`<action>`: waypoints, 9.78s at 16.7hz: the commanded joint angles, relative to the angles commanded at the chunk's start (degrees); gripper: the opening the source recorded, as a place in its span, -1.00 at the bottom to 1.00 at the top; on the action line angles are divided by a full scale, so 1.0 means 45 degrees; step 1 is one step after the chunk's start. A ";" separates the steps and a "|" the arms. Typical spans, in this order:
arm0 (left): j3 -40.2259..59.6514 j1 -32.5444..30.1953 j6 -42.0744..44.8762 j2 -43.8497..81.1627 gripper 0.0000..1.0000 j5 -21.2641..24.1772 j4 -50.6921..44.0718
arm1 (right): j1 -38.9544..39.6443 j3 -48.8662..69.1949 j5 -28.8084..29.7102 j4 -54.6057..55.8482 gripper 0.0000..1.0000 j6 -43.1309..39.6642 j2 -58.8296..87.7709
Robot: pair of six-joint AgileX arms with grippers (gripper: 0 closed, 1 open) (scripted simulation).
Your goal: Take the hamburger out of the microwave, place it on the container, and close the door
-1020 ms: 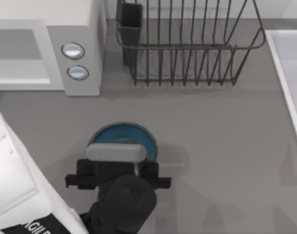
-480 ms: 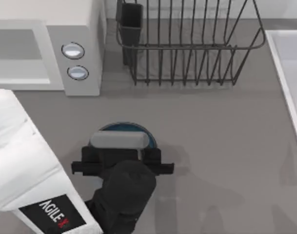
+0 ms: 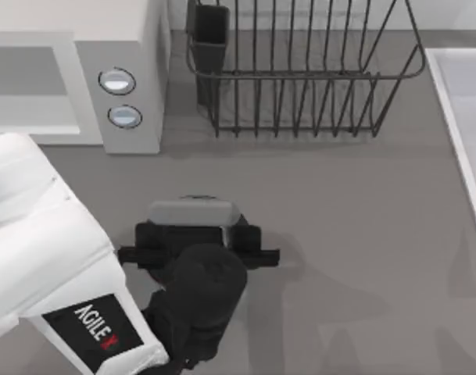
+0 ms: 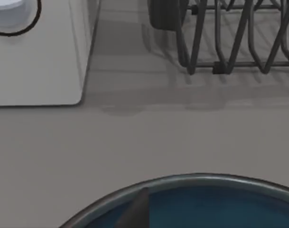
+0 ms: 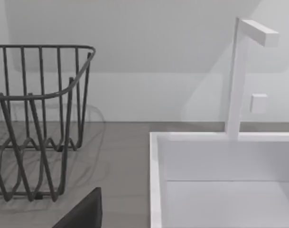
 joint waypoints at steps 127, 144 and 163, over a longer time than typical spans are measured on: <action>0.6428 2.2408 1.1869 -0.9943 -1.00 1.7666 -2.0032 | 0.0000 0.0000 0.0000 0.0000 1.00 0.0000 0.0000; 1.0825 2.4975 1.5866 -0.3671 -1.00 1.8585 -2.3192 | 0.0000 0.0000 0.0000 0.0000 1.00 0.0000 0.0000; 0.5757 2.4012 1.4836 -0.4163 -1.00 1.8150 -1.7834 | 0.0000 0.0000 0.0000 0.0000 1.00 0.0000 0.0000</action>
